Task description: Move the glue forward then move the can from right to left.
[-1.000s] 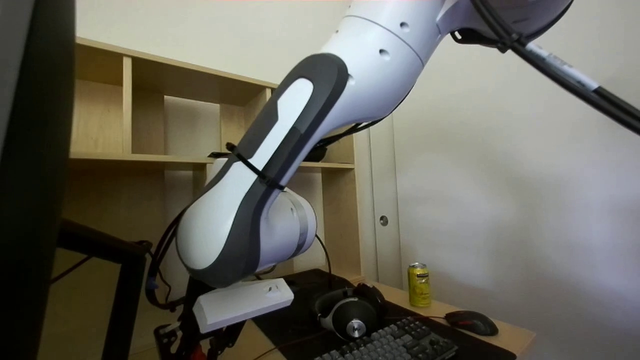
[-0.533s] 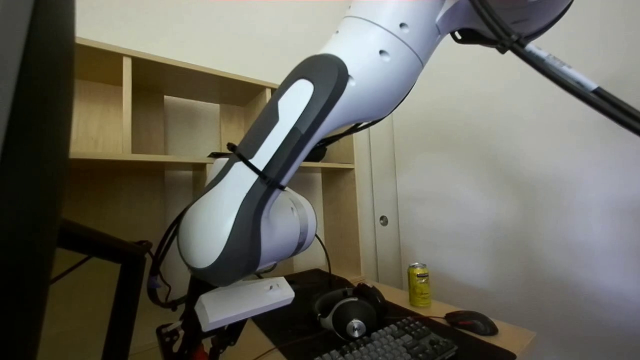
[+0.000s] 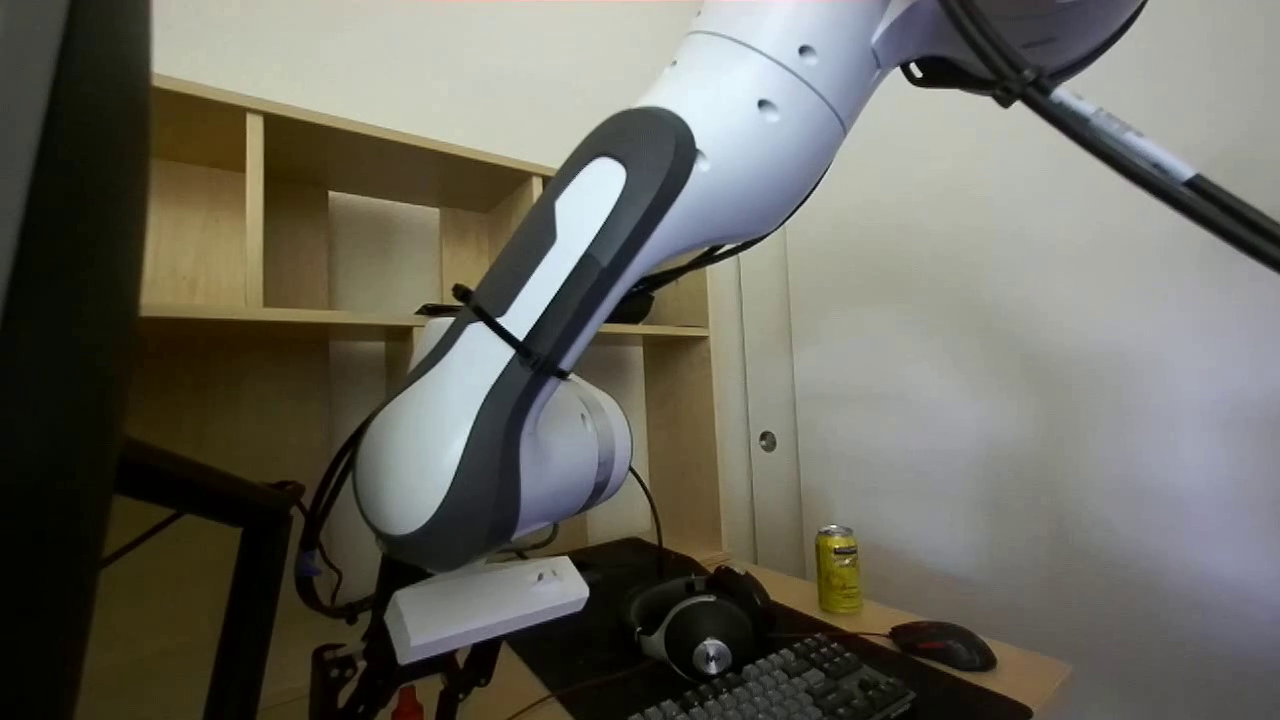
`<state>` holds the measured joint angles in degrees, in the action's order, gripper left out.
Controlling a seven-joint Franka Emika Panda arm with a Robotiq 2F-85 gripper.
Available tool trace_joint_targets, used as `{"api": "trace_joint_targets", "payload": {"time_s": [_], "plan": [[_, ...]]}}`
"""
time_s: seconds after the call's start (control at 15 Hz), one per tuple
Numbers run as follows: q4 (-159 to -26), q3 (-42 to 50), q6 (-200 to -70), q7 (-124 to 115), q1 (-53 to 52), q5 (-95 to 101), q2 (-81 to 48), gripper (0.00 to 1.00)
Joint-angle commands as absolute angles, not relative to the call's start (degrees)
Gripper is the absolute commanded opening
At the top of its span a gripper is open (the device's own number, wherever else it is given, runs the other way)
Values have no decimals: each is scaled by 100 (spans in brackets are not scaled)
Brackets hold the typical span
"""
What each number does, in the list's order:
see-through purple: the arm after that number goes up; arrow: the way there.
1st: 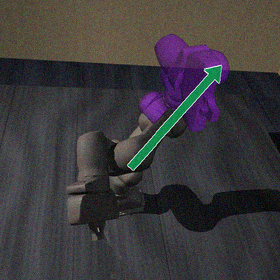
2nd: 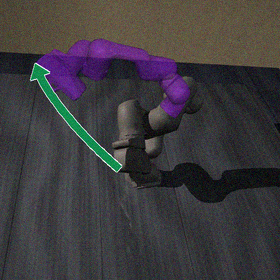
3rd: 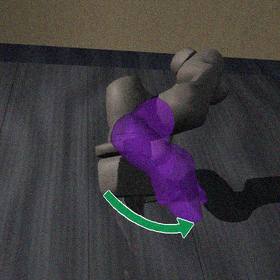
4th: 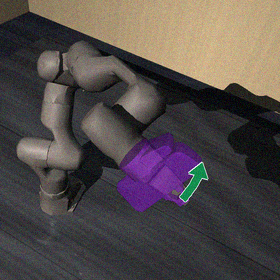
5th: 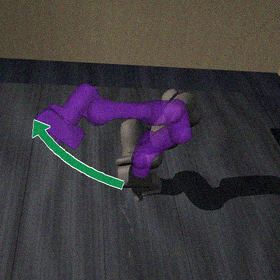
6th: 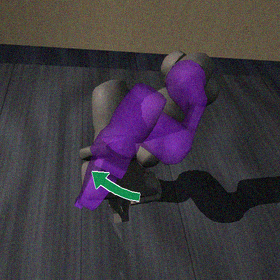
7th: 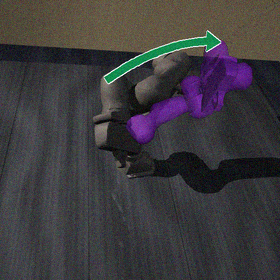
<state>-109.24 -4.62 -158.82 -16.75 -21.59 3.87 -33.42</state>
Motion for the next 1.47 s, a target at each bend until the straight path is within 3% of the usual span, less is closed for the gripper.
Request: {"api": "trace_joint_targets", "payload": {"time_s": [0.0,0.33,0.4,0.67,0.93,1.13,1.4], "plan": [[-10832,-197,-15527,-1867,-2376,541,-3347,99],[-10741,185,-15428,-2114,-2650,1071,-3374,100],[-11169,43,-14968,-2055,-2648,1000,-2419,100],[-11026,-757,-14110,-1407,-2206,374,-1758,100],[-10896,-769,-12950,-2079,-2237,811,-622,100],[-10852,-697,-11976,-2630,-1824,1044,-19,100],[-11195,-406,-11951,-2749,-1017,606,503,100]]}}
